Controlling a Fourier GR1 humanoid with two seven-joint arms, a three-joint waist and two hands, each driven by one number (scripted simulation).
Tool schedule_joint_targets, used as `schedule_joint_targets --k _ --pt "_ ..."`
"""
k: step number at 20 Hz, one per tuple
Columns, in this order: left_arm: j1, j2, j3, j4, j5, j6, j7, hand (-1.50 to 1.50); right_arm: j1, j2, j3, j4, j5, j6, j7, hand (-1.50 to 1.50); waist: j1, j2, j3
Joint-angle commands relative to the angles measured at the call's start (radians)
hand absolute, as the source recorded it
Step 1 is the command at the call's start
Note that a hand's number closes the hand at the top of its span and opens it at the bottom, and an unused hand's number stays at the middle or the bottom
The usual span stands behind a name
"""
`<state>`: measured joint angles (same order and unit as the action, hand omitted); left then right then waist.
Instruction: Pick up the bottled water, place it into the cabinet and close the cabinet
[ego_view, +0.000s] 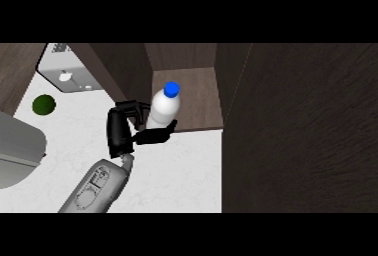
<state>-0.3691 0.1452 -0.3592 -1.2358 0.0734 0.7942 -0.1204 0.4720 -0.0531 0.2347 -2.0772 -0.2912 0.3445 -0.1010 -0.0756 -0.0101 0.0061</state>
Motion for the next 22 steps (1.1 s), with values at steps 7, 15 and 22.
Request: schedule_joint_targets --k 7,15,22 --pt "-0.282 0.054 0.04 0.294 -0.076 0.0 0.07 -1.5 -0.011 0.005 0.011 0.019 0.007 0.006 -0.011 -1.5 -0.037 0.041 -0.007" --pt "-0.267 0.068 0.011 0.284 -0.094 0.038 0.138 -1.5 -0.026 0.016 0.018 0.053 0.023 0.009 -0.036 -1.5 -0.042 0.043 -0.006" --pt "-0.239 0.083 0.01 0.236 -0.064 0.032 0.123 -1.5 -0.008 -0.005 -0.002 0.018 0.006 0.015 -0.029 -1.5 -0.044 0.044 -0.009"
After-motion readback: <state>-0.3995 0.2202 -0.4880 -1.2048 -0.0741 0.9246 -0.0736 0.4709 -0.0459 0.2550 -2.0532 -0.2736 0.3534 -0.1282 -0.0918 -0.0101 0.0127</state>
